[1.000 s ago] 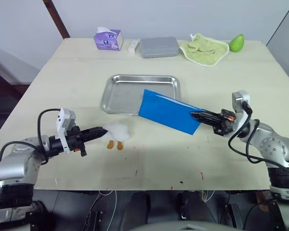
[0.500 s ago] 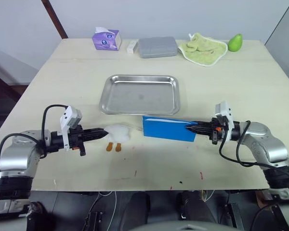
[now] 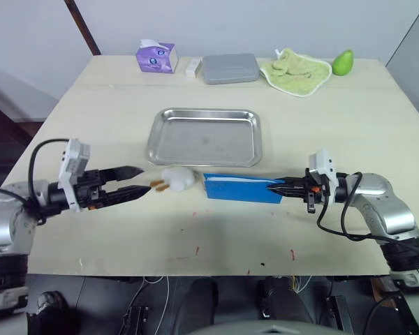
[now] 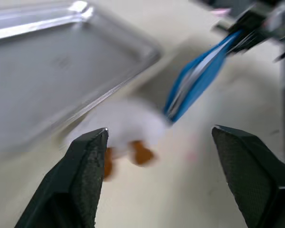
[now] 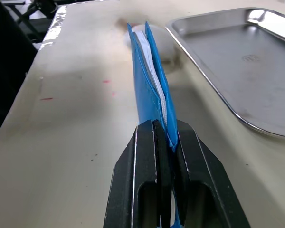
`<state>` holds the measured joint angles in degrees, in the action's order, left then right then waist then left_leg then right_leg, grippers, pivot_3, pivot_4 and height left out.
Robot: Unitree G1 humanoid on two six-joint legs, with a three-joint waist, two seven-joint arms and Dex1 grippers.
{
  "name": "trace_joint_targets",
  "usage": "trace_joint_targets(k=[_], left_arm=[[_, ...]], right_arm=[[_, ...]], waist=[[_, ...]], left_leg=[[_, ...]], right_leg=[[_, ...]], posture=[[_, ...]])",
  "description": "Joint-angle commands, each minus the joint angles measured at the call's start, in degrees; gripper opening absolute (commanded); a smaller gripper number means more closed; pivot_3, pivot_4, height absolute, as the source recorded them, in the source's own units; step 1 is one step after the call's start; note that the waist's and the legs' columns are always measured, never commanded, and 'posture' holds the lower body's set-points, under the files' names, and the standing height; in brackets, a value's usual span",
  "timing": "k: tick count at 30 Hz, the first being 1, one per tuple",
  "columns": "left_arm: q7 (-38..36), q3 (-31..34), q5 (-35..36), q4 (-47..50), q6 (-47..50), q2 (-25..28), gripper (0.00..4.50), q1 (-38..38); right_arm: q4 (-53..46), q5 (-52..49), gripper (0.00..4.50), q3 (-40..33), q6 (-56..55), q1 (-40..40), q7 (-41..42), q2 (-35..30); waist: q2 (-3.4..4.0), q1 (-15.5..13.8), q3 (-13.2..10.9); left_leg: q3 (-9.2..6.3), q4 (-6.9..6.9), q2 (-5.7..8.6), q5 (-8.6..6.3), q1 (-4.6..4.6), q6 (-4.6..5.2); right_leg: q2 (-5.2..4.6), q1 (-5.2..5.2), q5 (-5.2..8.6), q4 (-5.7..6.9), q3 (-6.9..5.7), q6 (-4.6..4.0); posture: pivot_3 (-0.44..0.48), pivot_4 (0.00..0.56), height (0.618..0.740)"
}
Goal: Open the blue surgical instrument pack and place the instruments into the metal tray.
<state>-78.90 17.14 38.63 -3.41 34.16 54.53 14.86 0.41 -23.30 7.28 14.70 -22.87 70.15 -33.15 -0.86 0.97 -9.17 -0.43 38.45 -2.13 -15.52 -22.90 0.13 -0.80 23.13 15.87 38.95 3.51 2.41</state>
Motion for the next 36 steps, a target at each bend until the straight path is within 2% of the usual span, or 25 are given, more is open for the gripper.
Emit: trace_joint_targets(k=[1, 9, 12, 13, 21, 33, 34, 35, 36], left_arm=[[1.6, -3.99, -0.19, 2.4, 0.05, -2.6, 3.79, 4.49], [-0.38, -13.42, -7.26, -6.29, -6.77, -8.78, 3.79, 13.39], [-2.58, -15.59, -9.51, -10.06, -9.91, -10.11, 3.08, 15.71], [-3.23, -16.23, -10.11, -10.92, -10.8, -10.37, 2.66, 16.25], [-6.05, -19.23, -13.18, -14.48, -15.13, -13.41, 2.66, 19.29], [-6.32, -21.08, -16.71, -15.6, -18.31, -16.16, 2.66, 20.51], [-6.4, -21.28, -17.0, -15.58, -18.62, -16.41, 2.11, 20.52], [-6.31, -21.5, -17.14, -15.41, -18.69, -16.75, 1.82, 20.55], [-6.32, -21.75, -17.3, -15.31, -18.76, -16.97, 1.32, 20.58]], right_arm=[[-0.26, 0.46, 0.0, 0.79, -0.43, -1.08, 1.79, -0.59], [1.33, 2.5, 0.0, 2.1, -2.25, -2.31, 3.2, -0.68], [2.03, 2.94, 0.0, 2.27, -2.76, -2.8, 3.58, -0.61], [2.21, 2.97, 0.0, 2.28, -2.76, -3.02, 3.68, -0.59], [3.88, 3.72, 0.0, 2.65, -3.58, -4.12, 4.29, -0.1], [3.42, 3.35, 0.0, 2.93, -3.27, -4.56, 5.1, 0.06], [3.42, 3.36, 0.0, 2.92, -3.27, -4.56, 5.12, 0.08], [3.38, 3.35, 0.0, 2.92, -3.22, -4.55, 5.12, 0.1], [3.37, 3.35, 0.0, 2.91, -3.2, -4.55, 5.14, 0.11]], waist=[[0.03, -0.02, 0.01], [0.0, 0.08, 0.0], [0.0, 0.2, 0.0], [0.0, 0.27, 0.0], [0.0, 0.22, 0.0], [0.0, 0.54, 0.0], [0.0, 0.57, 0.0], [0.0, 0.61, 0.0], [0.0, 0.64, 0.0]], left_leg=[[0.0, 0.0, 0.01, 0.0, 0.0, 0.0], [0.05, 0.01, 0.02, 0.0, 0.01, 0.0], [0.17, 0.04, 0.02, 0.0, 0.01, 0.0], [0.18, 0.03, 0.02, 0.0, 0.01, 0.0], [0.17, 0.06, 0.01, 0.0, 0.0, 0.0], [0.05, 0.06, 0.02, 0.0, 0.0, 0.0], [0.05, 0.06, 0.01, 0.0, 0.0, 0.0], [0.04, 0.06, 0.01, 0.0, 0.0, 0.0], [0.04, 0.06, 0.01, 0.0, 0.0, 0.0]], right_leg=[[0.01, 0.0, 0.0, 0.0, 0.0, 0.0], [0.1, 0.01, 0.0, 0.01, 0.03, -0.01], [0.11, 0.0, -0.01, 0.02, 0.04, -0.02], [0.11, 0.0, -0.01, 0.01, 0.04, -0.02], [0.11, 0.0, -0.01, 0.01, 0.05, -0.02], [0.11, 0.0, -0.01, 0.02, 0.06, -0.01], [0.11, 0.0, -0.01, 0.02, 0.07, -0.01], [0.11, 0.0, -0.01, 0.02, 0.06, -0.01], [0.11, 0.0, -0.01, 0.02, 0.07, -0.01]], posture=[[0.0, 0.15, 0.74], [0.0, 0.15, 0.74], [0.0, 0.15, 0.74], [0.0, 0.15, 0.74], [0.0, 0.15, 0.74], [0.0, 0.15, 0.74], [0.0, 0.15, 0.74], [0.0, 0.15, 0.74], [0.0, 0.15, 0.74]])
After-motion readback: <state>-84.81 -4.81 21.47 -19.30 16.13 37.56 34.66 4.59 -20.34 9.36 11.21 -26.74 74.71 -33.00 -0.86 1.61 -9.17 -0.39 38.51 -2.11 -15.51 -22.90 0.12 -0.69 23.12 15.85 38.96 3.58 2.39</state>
